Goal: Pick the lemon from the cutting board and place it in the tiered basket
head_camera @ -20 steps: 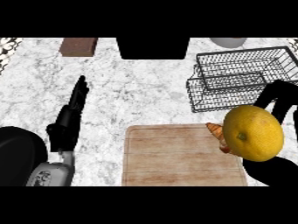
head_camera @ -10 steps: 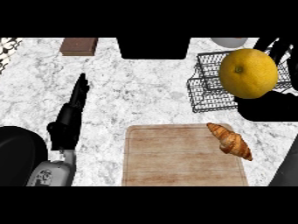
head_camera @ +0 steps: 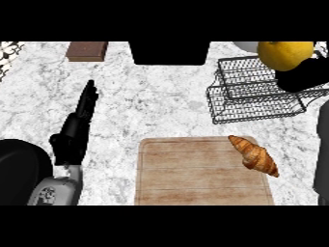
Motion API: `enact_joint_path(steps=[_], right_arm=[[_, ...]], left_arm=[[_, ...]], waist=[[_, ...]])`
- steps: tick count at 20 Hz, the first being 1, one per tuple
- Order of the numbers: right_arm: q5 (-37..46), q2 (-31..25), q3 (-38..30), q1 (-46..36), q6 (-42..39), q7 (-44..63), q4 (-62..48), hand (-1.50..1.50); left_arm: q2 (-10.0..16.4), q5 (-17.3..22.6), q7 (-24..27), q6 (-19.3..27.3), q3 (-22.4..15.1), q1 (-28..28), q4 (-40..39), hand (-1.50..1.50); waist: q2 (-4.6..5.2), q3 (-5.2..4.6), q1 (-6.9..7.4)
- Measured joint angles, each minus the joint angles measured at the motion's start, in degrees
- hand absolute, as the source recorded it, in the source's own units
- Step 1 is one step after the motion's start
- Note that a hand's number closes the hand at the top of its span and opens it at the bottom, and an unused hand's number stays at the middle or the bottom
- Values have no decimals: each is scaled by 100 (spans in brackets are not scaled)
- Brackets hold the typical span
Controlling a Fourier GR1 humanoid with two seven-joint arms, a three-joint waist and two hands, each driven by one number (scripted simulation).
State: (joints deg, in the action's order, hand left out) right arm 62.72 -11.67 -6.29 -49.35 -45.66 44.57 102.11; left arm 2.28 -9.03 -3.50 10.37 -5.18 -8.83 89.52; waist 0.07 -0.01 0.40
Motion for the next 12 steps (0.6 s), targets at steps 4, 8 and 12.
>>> enact_joint_path(steps=[4, 8, 12], right_arm=[[82, -371, -28, 246, 550, -506, -490, 150], [-80, -176, -559, 278, 1172, -452, -989, -150], [-473, -24, -1022, 276, 1522, -506, -1283, -150]], left_arm=[[38, 39, 53, -61, 73, 39, -39, 0], [-15, -11, 11, -20, 29, 34, 9, 0], [-48, -16, 6, -1, 40, 22, -29, 0]], waist=[[1, 0, -6], [11, 3, 7], [6, 3, -4]])
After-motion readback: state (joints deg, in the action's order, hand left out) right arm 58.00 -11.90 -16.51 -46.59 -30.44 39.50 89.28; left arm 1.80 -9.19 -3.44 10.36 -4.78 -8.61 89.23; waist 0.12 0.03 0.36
